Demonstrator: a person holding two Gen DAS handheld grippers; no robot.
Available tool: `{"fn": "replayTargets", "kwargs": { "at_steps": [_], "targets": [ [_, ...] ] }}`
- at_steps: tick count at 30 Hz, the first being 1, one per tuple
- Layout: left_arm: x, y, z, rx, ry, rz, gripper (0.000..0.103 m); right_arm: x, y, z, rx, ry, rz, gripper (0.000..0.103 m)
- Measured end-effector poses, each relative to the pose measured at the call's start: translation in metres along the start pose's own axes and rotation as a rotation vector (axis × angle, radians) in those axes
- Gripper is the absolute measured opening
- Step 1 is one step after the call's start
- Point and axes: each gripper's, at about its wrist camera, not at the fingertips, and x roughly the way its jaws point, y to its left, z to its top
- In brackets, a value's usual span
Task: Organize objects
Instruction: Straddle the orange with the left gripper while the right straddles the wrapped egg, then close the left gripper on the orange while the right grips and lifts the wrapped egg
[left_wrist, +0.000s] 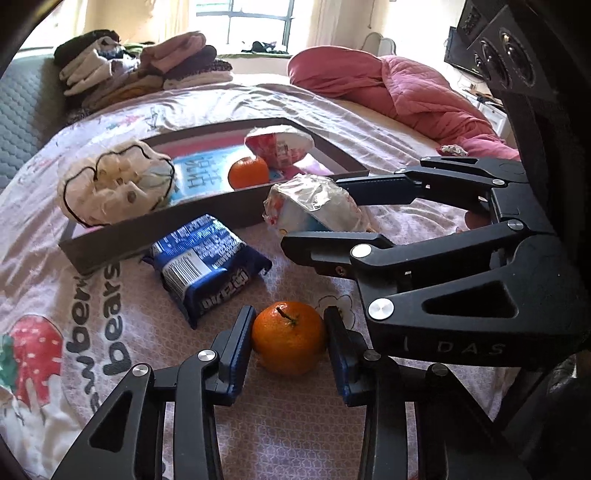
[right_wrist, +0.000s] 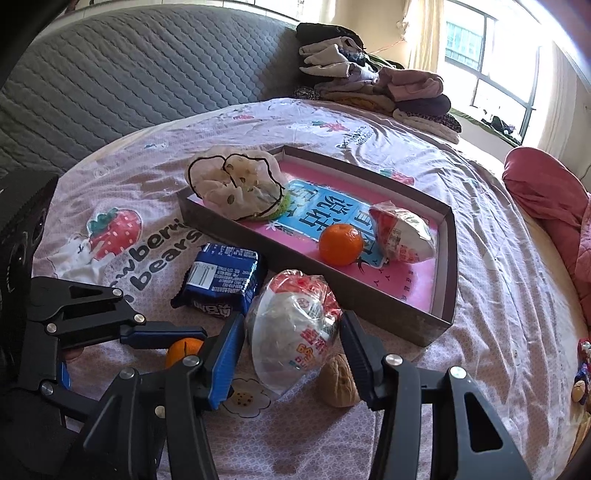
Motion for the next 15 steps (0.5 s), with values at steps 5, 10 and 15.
{"fn": "replayTargets", "kwargs": {
  "at_steps": [5,10,15],
  "targets": [
    [-0.007,0.0,0.001,0.004,-0.011,0.009,0.038,-0.004,-0.003,0.001,0.025,-0.021,0.022,0.053],
    [-0.012,0.0,0.001,0.003,-0.016,0.017,0.038,-0.009,-0.005,0.001,0.036,-0.028,0.022,0.053],
    [-0.017,0.001,0.003,0.008,-0.025,0.033,0.038,-0.011,-0.006,0.001,0.044,-0.034,0.021,0.053]
  ]
}}
